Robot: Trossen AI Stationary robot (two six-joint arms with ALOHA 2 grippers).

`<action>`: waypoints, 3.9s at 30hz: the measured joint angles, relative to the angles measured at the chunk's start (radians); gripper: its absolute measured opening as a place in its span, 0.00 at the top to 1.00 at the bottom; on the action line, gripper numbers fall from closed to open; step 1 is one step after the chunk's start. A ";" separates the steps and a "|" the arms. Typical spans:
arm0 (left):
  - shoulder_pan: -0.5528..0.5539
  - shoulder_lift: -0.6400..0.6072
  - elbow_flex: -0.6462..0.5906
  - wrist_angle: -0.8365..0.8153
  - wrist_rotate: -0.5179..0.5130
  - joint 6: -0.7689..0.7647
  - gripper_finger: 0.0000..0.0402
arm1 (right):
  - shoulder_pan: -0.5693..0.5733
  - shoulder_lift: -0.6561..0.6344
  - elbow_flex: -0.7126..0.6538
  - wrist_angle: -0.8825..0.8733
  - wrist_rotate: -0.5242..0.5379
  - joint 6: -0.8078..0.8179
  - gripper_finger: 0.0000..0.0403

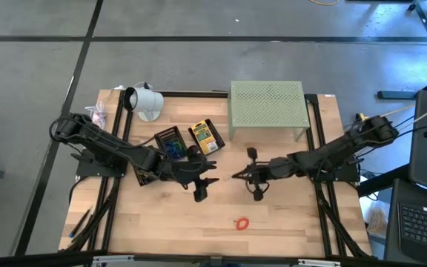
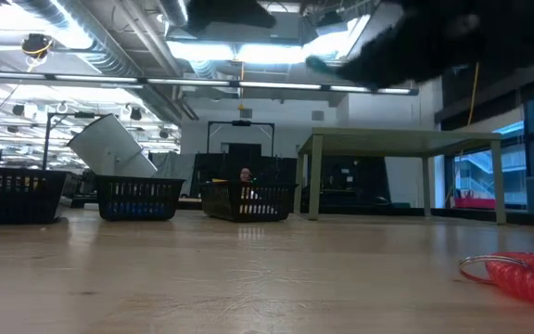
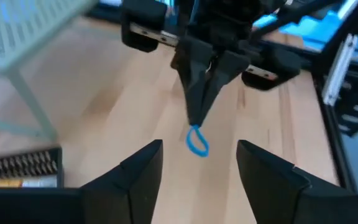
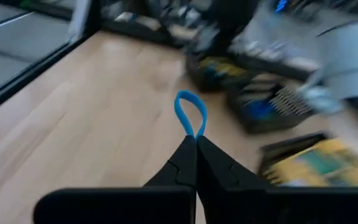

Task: Pick & Place Office Desk Supplies
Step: Put the blue rubber band into the left black basket

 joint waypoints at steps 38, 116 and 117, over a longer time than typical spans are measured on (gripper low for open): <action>0.000 0.121 0.000 0.389 -0.279 0.657 0.51 | 0.017 -0.131 0.002 0.128 0.087 -0.197 1.00; 0.038 0.038 -0.002 -0.622 0.079 -0.507 0.99 | 0.017 -0.279 0.002 -0.330 0.061 0.237 0.35; 0.035 0.026 -0.002 -0.689 0.100 -0.555 0.99 | 0.017 -0.279 0.002 -0.349 0.032 0.260 0.35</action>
